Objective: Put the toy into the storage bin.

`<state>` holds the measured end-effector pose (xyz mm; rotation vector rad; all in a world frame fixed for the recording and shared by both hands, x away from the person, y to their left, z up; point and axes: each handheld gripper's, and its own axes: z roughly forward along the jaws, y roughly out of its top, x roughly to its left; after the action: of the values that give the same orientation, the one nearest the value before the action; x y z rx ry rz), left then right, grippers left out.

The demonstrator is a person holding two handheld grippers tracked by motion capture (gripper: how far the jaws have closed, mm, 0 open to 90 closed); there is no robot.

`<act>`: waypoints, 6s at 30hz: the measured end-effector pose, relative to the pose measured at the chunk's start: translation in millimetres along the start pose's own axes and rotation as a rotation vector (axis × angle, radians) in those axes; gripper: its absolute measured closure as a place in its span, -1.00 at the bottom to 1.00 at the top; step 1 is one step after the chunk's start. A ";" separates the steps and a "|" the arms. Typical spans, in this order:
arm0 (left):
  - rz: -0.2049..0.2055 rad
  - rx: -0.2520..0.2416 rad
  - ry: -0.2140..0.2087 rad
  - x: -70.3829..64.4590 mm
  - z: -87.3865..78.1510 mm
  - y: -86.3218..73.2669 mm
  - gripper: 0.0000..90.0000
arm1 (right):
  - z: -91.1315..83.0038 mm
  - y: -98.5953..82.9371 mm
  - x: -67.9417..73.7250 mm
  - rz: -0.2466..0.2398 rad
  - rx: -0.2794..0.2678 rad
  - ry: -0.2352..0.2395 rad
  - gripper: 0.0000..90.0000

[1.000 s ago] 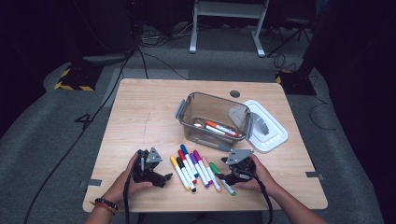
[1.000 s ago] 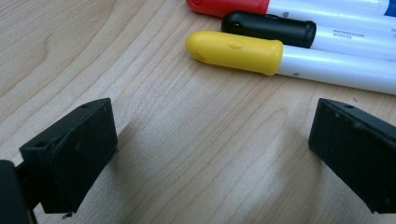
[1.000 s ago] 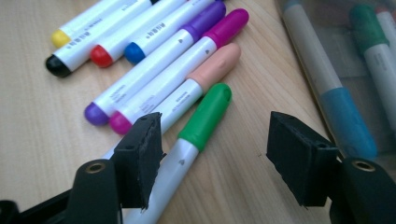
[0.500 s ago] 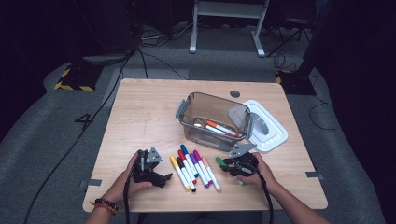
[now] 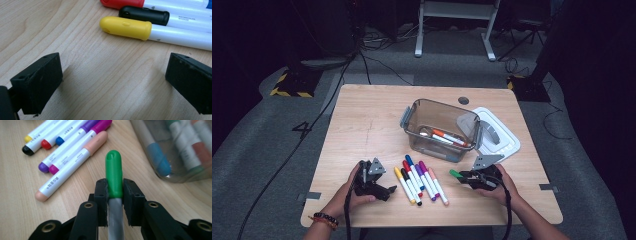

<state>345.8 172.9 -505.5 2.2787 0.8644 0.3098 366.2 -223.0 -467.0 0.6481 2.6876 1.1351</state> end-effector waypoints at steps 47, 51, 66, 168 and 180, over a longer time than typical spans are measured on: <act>0.002 0.001 -0.003 0.5 0.3 0.3 -0.98 | -131.9 101.9 -36.2 -0.092 -0.286 -0.121 0.66; 0.004 0.001 -0.003 0.7 0.3 0.3 -0.98 | -120.0 125.1 -38.3 -0.115 -0.257 -0.105 0.66; 0.004 0.001 -0.004 0.8 0.4 0.4 -0.98 | -19.7 179.8 -69.7 -0.078 -0.025 -0.044 0.66; 0.007 0.004 -0.006 -1.6 0.0 0.0 -0.99 | 73.8 38.9 17.9 -0.039 0.050 -0.061 0.28; 0.007 0.004 -0.006 -1.6 0.0 0.0 -0.99 | 58.2 26.3 4.1 -0.008 0.069 -0.042 0.65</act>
<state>344.5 171.9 -505.5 2.2859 0.8548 0.3048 388.7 -167.3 -489.0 0.6630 2.7016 1.0197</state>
